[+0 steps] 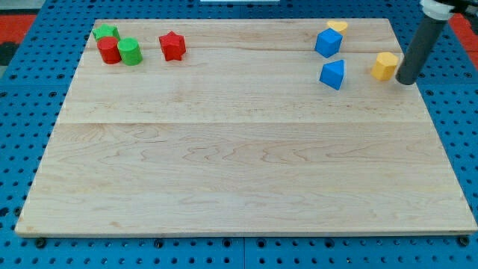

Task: Push the blue triangle and the yellow hexagon into the blue cube

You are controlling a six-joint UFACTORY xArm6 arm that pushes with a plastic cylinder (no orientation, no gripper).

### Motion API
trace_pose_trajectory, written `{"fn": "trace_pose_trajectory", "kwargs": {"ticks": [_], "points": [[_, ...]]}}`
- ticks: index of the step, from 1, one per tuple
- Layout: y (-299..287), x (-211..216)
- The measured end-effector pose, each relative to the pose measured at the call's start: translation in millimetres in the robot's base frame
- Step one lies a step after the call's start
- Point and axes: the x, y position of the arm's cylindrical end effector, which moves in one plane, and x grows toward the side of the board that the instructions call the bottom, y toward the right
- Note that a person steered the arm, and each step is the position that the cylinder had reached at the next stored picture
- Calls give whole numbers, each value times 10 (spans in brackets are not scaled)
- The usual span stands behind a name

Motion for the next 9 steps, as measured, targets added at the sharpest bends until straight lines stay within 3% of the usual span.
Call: {"fn": "trace_pose_trajectory", "kwargs": {"ticks": [1,3,5,6,7,9], "points": [[-28,-80],[-1210,-474],[-785,80],[-1165,282],[-1444,97],[-1221,-322]]}}
